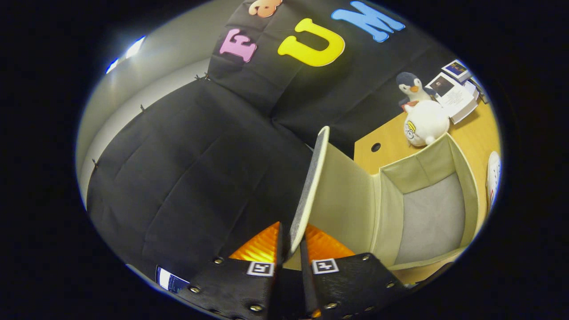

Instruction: Open the storage box then place both shoes into the box .Put the left shoe in first, then the right shoe, with the right side of both shoes facing outward in a uniform manner.

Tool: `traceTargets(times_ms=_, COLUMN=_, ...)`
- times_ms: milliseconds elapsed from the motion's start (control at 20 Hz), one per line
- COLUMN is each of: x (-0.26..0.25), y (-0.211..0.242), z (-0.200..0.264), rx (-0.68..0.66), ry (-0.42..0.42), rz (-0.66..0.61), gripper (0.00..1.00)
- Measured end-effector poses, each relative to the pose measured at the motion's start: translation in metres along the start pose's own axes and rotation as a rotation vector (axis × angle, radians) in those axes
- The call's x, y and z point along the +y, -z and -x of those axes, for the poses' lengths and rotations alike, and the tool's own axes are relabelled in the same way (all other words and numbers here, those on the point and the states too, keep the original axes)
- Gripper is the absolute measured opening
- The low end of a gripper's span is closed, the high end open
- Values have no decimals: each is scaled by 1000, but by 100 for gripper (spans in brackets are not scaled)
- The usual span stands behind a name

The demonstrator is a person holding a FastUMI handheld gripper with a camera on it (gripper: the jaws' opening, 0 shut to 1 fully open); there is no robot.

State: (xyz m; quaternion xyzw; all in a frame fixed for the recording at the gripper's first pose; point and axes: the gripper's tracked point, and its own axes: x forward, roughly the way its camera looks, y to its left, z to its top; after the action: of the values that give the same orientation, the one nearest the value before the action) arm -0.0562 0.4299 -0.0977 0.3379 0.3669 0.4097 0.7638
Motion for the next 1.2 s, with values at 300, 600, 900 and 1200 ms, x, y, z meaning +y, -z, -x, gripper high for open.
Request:
traceTargets(times_ms=300, x=4, y=-1, z=12, rx=9, ry=15, rz=158, gripper=97)
traceTargets(times_ms=600, x=-38, y=-30, z=54, rx=-48, ry=137, rz=247, gripper=97)
traceTargets(times_ms=900, x=-97, y=-69, z=107, rx=-119, ry=308, rz=341, gripper=97)
traceTargets(times_ms=1200, x=-154, y=-105, z=160, rx=-176, ry=452, rz=363, gripper=97)
